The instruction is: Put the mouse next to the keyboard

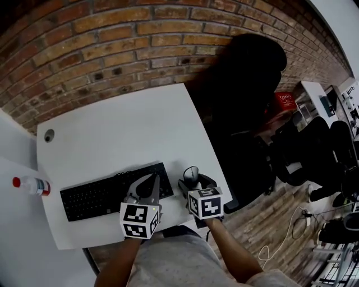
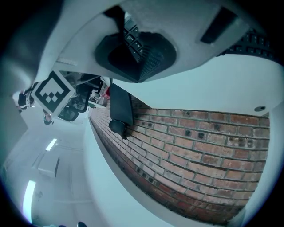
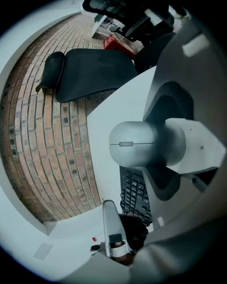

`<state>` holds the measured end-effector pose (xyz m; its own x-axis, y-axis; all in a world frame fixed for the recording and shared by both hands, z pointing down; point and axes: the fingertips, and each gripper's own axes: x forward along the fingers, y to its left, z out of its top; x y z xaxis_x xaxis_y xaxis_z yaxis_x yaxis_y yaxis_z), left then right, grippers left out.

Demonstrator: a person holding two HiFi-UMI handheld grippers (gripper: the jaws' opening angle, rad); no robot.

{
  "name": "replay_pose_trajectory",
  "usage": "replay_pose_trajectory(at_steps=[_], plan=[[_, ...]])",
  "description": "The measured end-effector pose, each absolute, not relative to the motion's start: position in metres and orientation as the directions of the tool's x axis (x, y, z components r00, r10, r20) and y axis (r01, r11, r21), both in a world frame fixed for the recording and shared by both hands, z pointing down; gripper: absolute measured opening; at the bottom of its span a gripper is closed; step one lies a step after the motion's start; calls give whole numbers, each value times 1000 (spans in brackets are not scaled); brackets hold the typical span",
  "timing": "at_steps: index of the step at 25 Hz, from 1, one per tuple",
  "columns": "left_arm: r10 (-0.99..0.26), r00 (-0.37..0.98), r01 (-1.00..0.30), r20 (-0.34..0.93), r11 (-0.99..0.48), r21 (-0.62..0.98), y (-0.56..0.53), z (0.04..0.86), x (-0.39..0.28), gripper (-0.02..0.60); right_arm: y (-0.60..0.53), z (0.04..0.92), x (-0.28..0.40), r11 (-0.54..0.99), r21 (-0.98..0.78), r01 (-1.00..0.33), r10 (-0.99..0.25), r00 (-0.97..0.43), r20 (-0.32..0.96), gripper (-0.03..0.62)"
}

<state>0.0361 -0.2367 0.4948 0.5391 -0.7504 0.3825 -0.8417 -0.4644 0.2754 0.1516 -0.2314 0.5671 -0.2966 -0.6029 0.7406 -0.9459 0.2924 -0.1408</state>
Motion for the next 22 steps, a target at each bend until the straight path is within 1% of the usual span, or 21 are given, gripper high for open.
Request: replay_pose_trajectory(at_steps=[13, 22], plan=[[-770, 503, -863, 391, -424, 275, -242, 499, 21, -6, -236, 585, 152, 280, -133, -951, -563, -275, 779, 307], [-773, 496, -867, 396, -416, 274, -242, 501, 16, -6, -240, 587, 150, 271, -133, -953, -570, -270, 776, 307]])
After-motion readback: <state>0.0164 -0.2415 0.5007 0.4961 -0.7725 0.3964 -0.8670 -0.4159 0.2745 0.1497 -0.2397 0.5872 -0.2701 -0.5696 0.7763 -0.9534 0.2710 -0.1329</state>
